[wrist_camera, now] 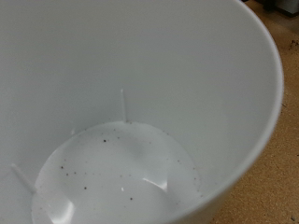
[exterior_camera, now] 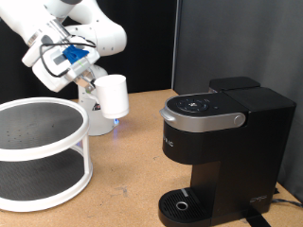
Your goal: Make a cup of coffee with the keurig machine
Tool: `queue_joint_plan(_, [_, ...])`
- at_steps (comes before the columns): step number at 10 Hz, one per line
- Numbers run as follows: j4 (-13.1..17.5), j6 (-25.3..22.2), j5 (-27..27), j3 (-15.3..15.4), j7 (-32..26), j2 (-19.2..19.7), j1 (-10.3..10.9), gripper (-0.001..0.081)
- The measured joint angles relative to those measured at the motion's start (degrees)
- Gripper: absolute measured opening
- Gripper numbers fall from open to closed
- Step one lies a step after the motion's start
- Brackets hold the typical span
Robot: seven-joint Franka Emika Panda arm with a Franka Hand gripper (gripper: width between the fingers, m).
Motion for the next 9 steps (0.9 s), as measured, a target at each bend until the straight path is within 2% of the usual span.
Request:
queue_joint_plan(2, [0.9,0.1,0.7,0.0,0.4,1.8,1.8,0.0069])
queue_joint_plan(5, [0.1,0.1,0.7,-0.1,0.1,1.9,1.8,0.0069])
queue_joint_plan(7, [-1.5,3.6,0.7,-0.1,-0.6,3.3,2.6,0.0069])
queue_joint_plan(9, [-2.2,7.7,2.0,-0.4,-1.7,6.0,4.8,0.0069])
